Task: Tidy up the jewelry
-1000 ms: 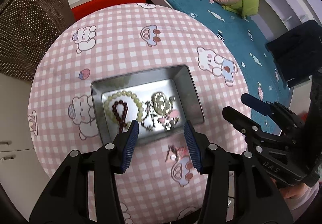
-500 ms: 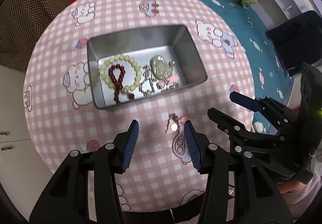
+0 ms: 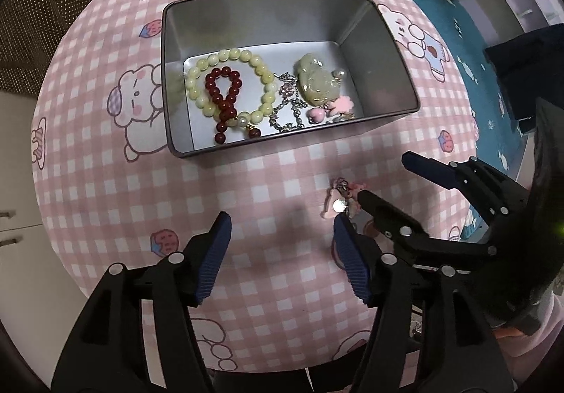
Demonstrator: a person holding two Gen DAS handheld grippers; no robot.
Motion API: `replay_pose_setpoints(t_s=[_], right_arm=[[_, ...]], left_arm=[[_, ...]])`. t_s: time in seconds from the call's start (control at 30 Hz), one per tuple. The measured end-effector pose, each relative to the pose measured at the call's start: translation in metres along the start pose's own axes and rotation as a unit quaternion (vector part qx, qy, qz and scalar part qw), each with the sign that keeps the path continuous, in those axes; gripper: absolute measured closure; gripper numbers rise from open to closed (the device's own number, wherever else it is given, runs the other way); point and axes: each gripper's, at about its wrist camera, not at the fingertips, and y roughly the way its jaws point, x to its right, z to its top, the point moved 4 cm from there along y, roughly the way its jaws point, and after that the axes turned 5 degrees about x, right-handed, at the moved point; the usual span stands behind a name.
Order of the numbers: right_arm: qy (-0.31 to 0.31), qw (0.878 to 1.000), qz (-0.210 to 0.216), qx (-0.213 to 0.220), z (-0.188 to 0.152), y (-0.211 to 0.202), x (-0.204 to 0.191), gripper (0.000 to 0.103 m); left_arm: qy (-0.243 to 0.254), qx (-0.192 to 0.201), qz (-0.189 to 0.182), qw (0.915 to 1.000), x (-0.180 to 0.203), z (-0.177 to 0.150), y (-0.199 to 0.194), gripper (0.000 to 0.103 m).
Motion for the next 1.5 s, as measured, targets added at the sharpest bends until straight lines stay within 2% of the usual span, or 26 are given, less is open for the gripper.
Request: replay_pose_setpoints(t_s=[0.17,0.23,0.27,0.3,0.43,0.57,0.93,1.13,1.23,1.3,1.33,1.37,1.4,1.43,1.5], right_arm=[[-0.025,1.000,0.005,0.006,-0.002,0.004,-0.009,0.052],[-0.031,0.999,0.007,0.012,-0.001,0.004,-0.011,0.060],[-0.034,0.999,0.006,0.013,-0.001,0.005,-0.013,0.068],[-0.049,0.999,-0.009,0.015,-0.002,0.006,-0.014,0.074],[-0.073,0.997,-0.025,0.013,-0.006,0.009,-0.018,0.076],[-0.057,0.998,-0.034,0.016,-0.013,0.006,-0.006,0.088],[-0.021,0.999,-0.038,0.028,-0.023,-0.010,0.018,0.089],[-0.002,0.998,-0.046,0.039,-0.018,-0.025,0.025,0.089],[0.006,0.998,-0.051,0.040,-0.017,-0.029,0.031,0.089],[0.011,0.998,-0.053,0.042,-0.017,-0.031,0.034,0.089],[0.014,0.998,-0.053,0.044,-0.017,-0.032,0.036,0.089],[0.015,0.997,-0.053,0.045,-0.016,-0.033,0.037,0.090],[0.016,0.997,-0.054,0.045,-0.016,-0.034,0.037,0.090],[0.017,0.997,-0.054,0.046,-0.016,-0.034,0.038,0.090],[0.018,0.997,-0.054,0.047,-0.016,-0.035,0.040,0.090]], left_arm=[[-0.005,-0.005,-0.001,1.0000,-0.003,-0.003,0.002,0.037],[-0.006,-0.007,-0.001,1.0000,-0.003,-0.005,0.002,0.037],[-0.006,-0.008,-0.001,0.9999,-0.004,-0.005,0.002,0.037],[-0.006,-0.008,0.000,0.9999,-0.003,-0.006,0.002,0.037],[-0.008,-0.008,0.000,0.9999,-0.004,-0.007,0.001,0.037],[-0.013,-0.006,-0.004,0.9999,-0.003,-0.005,0.003,0.037],[-0.005,-0.009,-0.026,0.9996,0.018,-0.005,0.015,0.037],[-0.026,0.000,-0.047,0.9986,0.026,0.001,0.029,0.038],[-0.029,0.007,-0.043,0.9986,0.029,0.004,0.034,0.047],[-0.013,0.010,-0.022,0.9996,0.033,0.004,0.034,0.059],[-0.008,0.013,-0.016,0.9998,0.033,0.004,0.034,0.062],[-0.006,0.010,-0.018,0.9998,0.034,0.004,0.035,0.070],[-0.004,0.012,-0.015,0.9998,0.035,0.005,0.035,0.082],[-0.002,0.008,-0.019,0.9998,0.036,0.004,0.035,0.086],[-0.003,0.006,-0.022,0.9997,0.037,0.005,0.036,0.086]])
